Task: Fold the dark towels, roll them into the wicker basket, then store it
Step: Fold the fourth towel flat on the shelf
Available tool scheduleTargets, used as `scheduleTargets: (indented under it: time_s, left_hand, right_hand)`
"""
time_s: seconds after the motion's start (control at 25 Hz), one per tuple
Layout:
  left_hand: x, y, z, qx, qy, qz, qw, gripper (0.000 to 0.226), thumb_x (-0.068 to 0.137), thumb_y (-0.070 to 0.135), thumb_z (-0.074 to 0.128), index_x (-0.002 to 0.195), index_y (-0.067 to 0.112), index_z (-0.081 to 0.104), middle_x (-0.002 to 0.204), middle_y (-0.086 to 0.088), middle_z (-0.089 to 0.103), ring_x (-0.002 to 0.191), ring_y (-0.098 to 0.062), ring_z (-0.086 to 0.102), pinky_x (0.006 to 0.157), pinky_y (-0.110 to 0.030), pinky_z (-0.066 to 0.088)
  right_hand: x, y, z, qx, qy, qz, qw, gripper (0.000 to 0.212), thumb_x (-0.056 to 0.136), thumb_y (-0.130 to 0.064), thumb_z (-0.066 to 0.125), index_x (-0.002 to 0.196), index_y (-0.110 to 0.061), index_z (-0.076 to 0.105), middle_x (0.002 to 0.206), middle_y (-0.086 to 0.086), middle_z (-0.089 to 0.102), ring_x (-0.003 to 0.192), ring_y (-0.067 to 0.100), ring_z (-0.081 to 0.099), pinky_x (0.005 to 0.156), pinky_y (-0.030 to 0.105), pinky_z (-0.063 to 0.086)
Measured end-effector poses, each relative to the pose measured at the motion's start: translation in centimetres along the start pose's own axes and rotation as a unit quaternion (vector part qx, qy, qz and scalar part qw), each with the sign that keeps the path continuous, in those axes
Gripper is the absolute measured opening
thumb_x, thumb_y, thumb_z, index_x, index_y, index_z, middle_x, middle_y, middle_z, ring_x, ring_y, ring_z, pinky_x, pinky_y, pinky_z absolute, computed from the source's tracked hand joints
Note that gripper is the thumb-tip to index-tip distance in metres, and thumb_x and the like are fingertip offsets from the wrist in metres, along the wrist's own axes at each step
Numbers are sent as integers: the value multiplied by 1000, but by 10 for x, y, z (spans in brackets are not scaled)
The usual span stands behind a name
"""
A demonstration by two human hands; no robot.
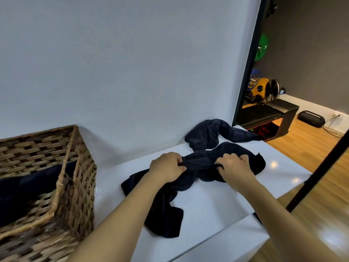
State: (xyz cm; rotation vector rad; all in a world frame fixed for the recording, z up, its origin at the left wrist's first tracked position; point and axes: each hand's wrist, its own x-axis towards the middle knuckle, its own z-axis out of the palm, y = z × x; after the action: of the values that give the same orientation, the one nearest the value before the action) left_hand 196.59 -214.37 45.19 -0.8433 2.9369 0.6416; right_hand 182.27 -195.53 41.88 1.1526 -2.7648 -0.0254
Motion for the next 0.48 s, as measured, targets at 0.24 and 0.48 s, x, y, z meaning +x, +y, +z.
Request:
scheduleTargets:
  time_s: [0.24,0.48]
  left_hand:
    - [-13,24,-55,-324,76,31,942,22,97,41,61,87,23,54,93,-5,72,80,-20,66,76,-36,51]
    - [-10,-1,-70,-222,154,-63,961,33,100,38,57,114,13,42,112,-6,61,95,-24,59,76,-34,46]
  right_hand:
    - [9,17,-60,431,235,117,863,25,103,-22,51,122,-26,67,86,-8,72,85,14,68,81,34,55]
    - [31,-9,-44,435,28,21,900,53,98,-32,61,148,-32,43,140,-3,55,132,18,51,111,38,41]
